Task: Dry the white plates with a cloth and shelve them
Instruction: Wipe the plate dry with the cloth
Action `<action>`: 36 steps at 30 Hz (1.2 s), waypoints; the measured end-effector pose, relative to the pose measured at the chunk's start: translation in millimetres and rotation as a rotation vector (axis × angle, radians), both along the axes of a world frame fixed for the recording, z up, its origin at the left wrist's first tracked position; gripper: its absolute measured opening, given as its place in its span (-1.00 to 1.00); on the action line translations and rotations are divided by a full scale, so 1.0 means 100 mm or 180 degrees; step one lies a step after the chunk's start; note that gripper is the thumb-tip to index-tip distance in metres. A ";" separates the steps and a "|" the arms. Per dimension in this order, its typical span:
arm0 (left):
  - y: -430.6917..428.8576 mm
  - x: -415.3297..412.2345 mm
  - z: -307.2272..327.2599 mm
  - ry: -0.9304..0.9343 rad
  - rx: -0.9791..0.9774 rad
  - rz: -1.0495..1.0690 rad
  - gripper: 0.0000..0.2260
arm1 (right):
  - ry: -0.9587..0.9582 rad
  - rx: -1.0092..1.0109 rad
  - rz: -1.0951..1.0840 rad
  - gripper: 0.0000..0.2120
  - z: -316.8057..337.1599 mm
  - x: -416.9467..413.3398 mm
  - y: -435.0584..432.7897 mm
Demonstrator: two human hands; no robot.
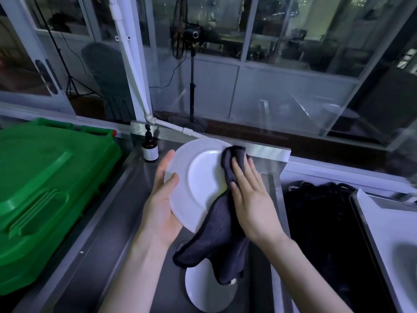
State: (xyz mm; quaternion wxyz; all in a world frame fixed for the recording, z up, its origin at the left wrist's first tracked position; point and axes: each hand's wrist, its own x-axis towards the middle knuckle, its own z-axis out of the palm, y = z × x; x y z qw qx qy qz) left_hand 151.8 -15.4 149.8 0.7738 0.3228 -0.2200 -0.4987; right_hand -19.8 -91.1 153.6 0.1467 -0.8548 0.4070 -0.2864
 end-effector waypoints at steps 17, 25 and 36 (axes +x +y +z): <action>0.04 -0.17 0.10 -0.0952 -0.0021 -0.0350 -0.50 | -0.0180 -0.0178 0.0169 -0.52 0.14 0.35 0.12; 0.10 -0.11 0.10 -0.0737 -0.0080 -0.0161 -0.50 | 0.0134 -0.0438 0.0261 -0.57 0.20 0.28 -0.09; 0.05 0.14 0.08 0.0054 -0.0147 0.0356 -0.61 | -0.1196 0.0224 0.0073 -0.55 -0.49 -0.14 0.41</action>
